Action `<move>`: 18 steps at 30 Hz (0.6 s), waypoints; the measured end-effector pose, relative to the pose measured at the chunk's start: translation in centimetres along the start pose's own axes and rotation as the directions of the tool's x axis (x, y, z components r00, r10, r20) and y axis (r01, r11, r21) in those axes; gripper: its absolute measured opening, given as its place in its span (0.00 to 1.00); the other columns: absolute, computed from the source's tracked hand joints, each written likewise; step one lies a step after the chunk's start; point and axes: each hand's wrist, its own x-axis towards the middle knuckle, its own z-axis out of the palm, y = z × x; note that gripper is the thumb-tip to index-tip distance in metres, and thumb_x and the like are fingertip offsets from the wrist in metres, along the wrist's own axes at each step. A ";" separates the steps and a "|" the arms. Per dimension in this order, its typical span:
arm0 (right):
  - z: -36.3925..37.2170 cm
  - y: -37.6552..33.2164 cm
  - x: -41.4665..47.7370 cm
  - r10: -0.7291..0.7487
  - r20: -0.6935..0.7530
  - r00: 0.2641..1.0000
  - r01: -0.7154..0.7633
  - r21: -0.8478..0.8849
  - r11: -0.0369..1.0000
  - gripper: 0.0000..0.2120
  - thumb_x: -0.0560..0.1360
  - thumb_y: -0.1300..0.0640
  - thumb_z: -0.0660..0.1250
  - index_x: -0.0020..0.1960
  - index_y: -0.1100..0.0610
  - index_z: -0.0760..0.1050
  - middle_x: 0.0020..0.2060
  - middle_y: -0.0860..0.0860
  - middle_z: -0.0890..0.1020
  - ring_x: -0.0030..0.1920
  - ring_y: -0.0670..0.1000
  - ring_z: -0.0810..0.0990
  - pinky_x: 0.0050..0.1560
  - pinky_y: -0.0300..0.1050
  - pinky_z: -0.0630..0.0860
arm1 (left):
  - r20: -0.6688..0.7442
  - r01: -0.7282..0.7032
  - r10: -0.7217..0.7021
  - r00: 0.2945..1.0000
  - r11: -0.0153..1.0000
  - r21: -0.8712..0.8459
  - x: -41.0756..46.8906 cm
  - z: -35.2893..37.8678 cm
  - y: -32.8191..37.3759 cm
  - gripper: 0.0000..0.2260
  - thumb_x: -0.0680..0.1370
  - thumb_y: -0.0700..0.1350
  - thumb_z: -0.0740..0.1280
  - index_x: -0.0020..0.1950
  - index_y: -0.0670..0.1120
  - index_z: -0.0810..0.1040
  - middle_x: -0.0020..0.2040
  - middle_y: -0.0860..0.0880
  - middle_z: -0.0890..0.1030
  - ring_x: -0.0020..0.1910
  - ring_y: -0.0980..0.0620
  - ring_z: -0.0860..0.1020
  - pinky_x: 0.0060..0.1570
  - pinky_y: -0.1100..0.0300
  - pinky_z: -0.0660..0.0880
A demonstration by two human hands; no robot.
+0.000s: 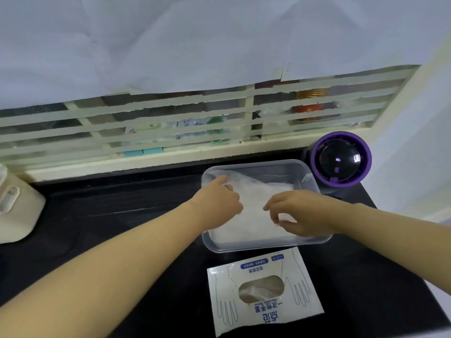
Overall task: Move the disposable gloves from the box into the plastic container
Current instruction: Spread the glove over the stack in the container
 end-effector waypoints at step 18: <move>2.8 -2.3 4.7 0.326 0.185 0.927 -0.347 0.096 0.933 0.31 0.79 0.49 0.63 0.77 0.55 0.55 0.76 0.54 0.57 0.73 0.56 0.59 0.71 0.51 0.61 | 0.220 0.210 -0.063 0.974 0.624 -0.752 1.1 -2.1 0.2 0.19 0.78 0.44 0.63 0.69 0.50 0.73 0.67 0.51 0.73 0.63 0.52 0.73 0.59 0.62 0.68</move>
